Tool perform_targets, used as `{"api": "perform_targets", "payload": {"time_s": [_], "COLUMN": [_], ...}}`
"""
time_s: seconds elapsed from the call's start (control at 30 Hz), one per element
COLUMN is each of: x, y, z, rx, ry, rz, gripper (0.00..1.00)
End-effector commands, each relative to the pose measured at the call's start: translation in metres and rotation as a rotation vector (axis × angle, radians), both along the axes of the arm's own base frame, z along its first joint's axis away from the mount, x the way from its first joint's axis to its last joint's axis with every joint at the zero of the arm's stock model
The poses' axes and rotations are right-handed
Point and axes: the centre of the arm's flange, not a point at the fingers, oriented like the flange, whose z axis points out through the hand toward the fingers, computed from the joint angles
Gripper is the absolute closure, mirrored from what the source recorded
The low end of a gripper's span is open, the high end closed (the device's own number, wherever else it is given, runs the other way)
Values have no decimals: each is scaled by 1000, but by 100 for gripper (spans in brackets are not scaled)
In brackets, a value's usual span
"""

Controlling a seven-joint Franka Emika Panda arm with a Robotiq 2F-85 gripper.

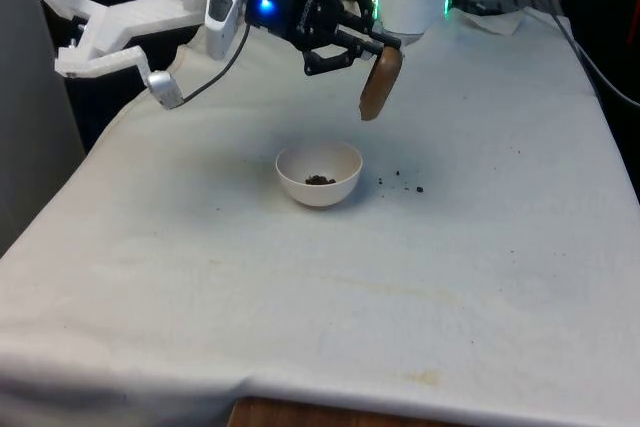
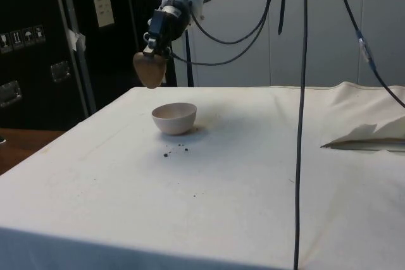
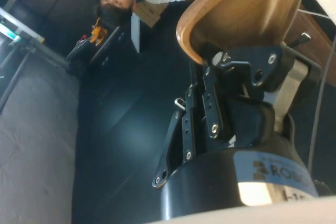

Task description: Pour the coffee beans from the cup into the bowl.

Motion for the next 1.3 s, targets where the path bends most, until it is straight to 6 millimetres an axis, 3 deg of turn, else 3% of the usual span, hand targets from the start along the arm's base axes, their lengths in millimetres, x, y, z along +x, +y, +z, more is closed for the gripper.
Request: {"api": "perform_targets", "payload": {"time_s": [0.0,0.83,1.27], "x": [0,5,-7], "y": [2,19,27], "z": [1,8,15], "rx": [-20,-97,-158], "ry": [-3,-20,-48], "rz": [-8,62,105], "gripper": [100,100,100]}}
